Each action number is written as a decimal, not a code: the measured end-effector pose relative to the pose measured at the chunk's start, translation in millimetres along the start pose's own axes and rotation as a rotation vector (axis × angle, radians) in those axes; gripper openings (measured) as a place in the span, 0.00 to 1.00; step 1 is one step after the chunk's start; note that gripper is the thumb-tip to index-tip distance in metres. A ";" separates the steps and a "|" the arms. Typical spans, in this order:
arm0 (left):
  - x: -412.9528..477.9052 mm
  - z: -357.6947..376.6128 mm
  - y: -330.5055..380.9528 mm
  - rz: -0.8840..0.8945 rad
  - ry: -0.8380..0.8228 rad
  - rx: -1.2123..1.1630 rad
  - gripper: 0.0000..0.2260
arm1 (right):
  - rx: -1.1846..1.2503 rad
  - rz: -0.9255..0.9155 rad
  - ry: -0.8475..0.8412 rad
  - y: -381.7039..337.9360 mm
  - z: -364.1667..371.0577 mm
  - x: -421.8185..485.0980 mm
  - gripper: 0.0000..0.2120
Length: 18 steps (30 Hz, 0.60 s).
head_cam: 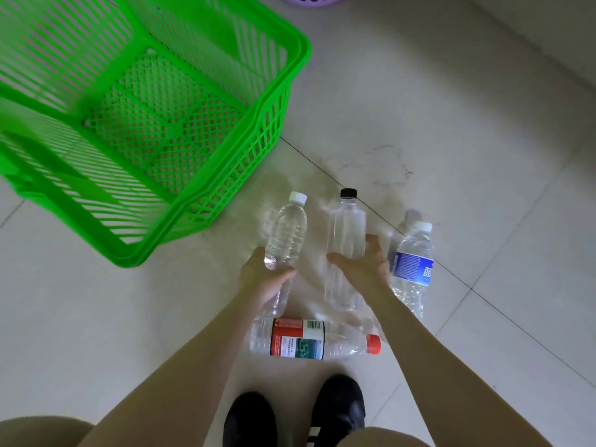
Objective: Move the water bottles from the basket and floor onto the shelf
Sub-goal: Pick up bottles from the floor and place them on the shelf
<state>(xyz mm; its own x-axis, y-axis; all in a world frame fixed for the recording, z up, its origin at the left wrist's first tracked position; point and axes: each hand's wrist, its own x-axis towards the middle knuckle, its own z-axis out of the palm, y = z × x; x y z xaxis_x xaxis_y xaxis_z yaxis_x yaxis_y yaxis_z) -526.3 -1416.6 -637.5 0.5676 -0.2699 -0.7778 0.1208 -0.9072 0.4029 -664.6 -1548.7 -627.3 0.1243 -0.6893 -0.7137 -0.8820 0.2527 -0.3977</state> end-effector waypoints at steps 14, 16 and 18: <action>-106.9 -55.4 42.0 0.028 -0.030 -0.271 0.13 | 0.299 -0.005 0.066 -37.9 -86.8 -83.4 0.34; -136.5 -66.8 51.2 0.022 -0.011 -0.290 0.12 | 0.295 -0.014 0.059 -45.4 -103.1 -108.4 0.34; -169.5 -79.6 61.6 0.011 -0.010 -0.316 0.11 | 0.289 -0.022 0.055 -53.4 -119.7 -135.4 0.35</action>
<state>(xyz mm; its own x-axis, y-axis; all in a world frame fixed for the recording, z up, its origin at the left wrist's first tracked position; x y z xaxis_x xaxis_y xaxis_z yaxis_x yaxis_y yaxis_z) -550.2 -1401.0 -442.4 0.5625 -0.2832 -0.7768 0.3633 -0.7593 0.5399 -688.7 -1550.1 -440.4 0.1103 -0.7308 -0.6736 -0.7124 0.4145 -0.5663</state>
